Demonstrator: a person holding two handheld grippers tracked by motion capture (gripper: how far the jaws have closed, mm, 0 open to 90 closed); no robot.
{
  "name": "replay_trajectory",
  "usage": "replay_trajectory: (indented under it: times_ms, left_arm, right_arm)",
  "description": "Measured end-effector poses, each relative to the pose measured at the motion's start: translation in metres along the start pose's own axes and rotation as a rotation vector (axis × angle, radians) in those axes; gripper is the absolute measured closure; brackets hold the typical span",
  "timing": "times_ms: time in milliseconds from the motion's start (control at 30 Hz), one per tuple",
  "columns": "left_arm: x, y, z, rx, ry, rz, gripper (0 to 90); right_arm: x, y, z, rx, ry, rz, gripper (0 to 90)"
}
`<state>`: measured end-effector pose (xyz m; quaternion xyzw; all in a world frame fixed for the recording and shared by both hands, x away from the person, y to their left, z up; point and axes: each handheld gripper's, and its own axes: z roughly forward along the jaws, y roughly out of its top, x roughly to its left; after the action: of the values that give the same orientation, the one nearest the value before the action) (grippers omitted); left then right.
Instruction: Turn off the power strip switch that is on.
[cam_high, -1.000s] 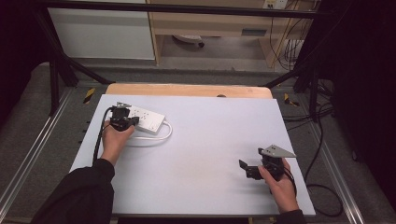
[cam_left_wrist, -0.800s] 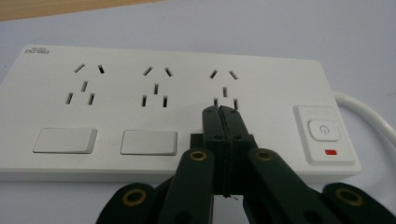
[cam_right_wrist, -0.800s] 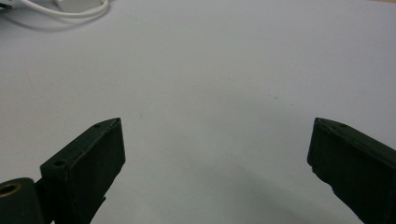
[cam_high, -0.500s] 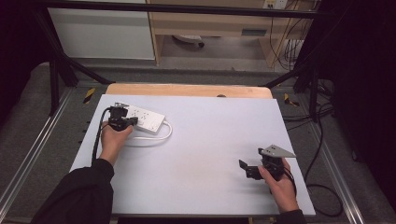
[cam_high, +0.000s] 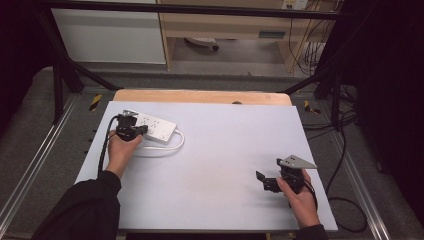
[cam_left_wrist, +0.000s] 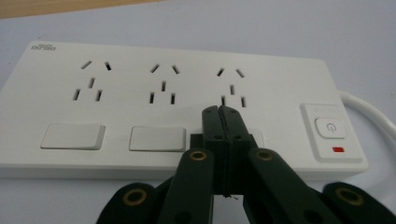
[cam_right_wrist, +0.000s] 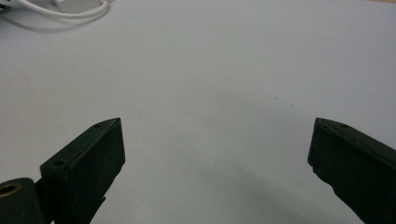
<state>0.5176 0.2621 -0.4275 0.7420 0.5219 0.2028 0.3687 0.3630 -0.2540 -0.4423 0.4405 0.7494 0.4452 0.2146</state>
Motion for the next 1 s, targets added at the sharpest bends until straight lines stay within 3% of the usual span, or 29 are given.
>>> replay_trajectory:
  times_ms: [533,733,800,1000]
  left_arm:
    - [-0.004,0.005,-0.004,-0.076,-0.019,0.023,89.1]
    - [-0.009,0.007,-0.007,-0.098,0.002,0.034,67.5]
    - [-0.011,0.008,-0.008,-0.109,-0.008,0.04,66.5]
    - [-0.016,0.011,-0.012,-0.147,-0.009,0.048,49.1]
  right_arm:
    - [0.0,0.0,0.0,-0.001,-0.001,0.001,4.4]
    - [0.0,0.0,0.0,-0.002,-0.001,0.002,4.4]
    - [0.0,0.0,0.0,-0.002,-0.001,0.001,4.4]
    - [0.0,0.0,0.0,-0.003,-0.001,0.0,4.4]
